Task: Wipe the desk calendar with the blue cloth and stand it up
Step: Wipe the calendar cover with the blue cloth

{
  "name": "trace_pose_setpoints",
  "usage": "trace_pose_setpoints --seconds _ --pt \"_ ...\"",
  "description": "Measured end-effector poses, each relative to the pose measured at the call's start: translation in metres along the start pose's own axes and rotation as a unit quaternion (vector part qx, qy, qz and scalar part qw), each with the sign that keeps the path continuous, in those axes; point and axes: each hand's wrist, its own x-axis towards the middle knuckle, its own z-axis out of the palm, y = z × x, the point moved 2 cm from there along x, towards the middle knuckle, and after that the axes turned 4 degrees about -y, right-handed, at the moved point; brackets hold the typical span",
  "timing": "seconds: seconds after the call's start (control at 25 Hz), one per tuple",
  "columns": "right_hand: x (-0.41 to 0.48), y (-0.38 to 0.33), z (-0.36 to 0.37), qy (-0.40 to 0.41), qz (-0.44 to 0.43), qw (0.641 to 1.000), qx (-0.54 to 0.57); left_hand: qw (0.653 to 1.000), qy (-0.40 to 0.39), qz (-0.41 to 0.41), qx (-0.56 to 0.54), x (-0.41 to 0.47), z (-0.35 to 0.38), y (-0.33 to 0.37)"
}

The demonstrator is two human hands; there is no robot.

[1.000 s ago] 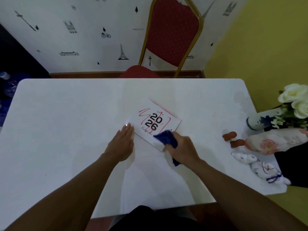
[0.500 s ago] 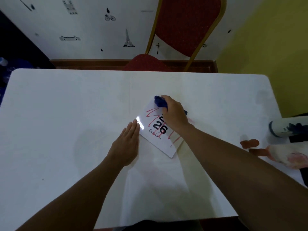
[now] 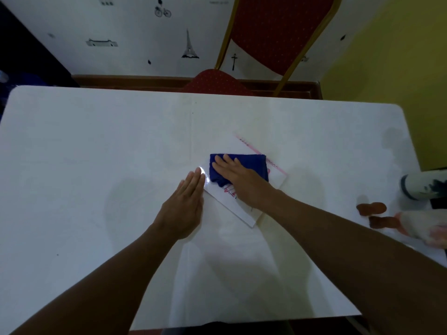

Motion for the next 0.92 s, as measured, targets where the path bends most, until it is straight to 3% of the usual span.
trace_pose_setpoints --seconds 0.32,0.52,0.72,0.92 --pt "-0.082 -0.023 0.029 0.043 -0.055 0.986 0.150 0.999 0.036 0.015 0.016 -0.002 0.002 0.001" --pt "-0.107 -0.019 0.038 0.146 0.008 0.973 0.176 0.997 0.061 0.020 0.040 -0.002 0.010 -0.001" --pt "-0.077 0.017 0.027 0.237 0.173 0.926 0.239 0.993 0.096 0.032 0.057 0.000 0.022 -0.007" --pt "-0.032 0.006 0.027 0.207 0.126 0.951 0.192 0.992 0.087 0.022 0.087 0.001 0.030 -0.011"
